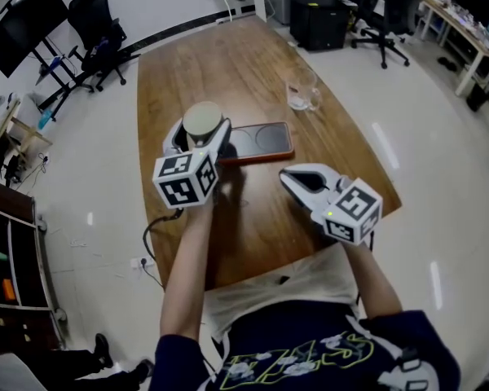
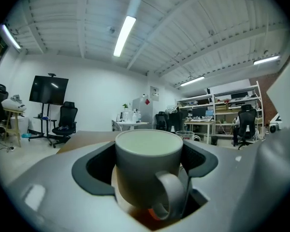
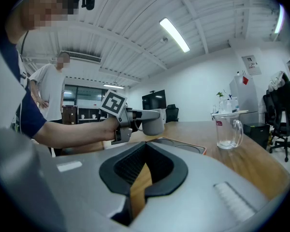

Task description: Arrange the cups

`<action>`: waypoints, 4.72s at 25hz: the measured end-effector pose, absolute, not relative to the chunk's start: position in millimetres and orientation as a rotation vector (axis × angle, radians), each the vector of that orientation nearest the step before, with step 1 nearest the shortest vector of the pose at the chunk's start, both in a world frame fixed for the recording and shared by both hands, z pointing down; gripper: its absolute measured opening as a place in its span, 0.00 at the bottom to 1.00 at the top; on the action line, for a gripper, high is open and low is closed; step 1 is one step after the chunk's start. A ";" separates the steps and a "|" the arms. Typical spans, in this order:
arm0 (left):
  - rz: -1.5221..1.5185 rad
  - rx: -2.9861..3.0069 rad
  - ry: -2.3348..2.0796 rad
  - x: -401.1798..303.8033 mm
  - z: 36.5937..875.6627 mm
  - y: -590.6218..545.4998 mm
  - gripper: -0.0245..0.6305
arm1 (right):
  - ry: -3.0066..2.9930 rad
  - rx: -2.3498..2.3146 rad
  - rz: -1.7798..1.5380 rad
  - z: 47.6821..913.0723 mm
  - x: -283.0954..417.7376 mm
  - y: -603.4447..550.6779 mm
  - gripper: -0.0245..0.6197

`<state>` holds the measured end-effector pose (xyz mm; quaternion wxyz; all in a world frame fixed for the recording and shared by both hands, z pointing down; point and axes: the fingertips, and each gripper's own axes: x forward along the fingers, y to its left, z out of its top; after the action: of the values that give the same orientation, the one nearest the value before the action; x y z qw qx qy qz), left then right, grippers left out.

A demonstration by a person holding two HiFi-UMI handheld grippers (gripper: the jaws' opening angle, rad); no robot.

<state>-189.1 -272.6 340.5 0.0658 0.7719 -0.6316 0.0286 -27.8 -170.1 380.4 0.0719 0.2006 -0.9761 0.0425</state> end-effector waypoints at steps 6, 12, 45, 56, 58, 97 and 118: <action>0.114 2.348 -1.826 -159.4 352.8 -281.4 0.68 | -2.933 0.598 0.133 380.3 -28.7 -168.5 0.04; 0.145 2.339 -1.814 -151.3 364.0 -285.2 0.68 | -2.928 0.593 0.126 380.6 -28.1 -168.4 0.04; 0.104 2.429 -1.783 -161.6 371.6 -167.9 0.45 | -2.925 0.595 0.136 379.8 -28.4 -166.8 0.04; 0.111 2.439 -1.800 -156.8 370.3 -118.2 0.08 | -2.921 0.590 0.128 381.7 -27.8 -167.1 0.04; 0.134 2.448 -1.766 -152.9 374.4 -114.6 0.04 | -2.924 0.593 0.134 380.6 -28.4 -166.9 0.04; 0.162 2.440 -1.722 -149.8 380.7 -115.1 0.04 | -2.932 0.597 0.126 379.1 -28.0 -167.6 0.04; 0.161 2.464 -1.693 -146.9 381.2 -115.2 0.04 | -2.896 0.734 0.153 382.1 -6.7 -190.0 0.55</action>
<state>-146.9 -115.2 381.2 0.0739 0.8207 -0.5640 0.0538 -6.7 -190.0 382.1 0.0752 0.2447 -0.9653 0.0509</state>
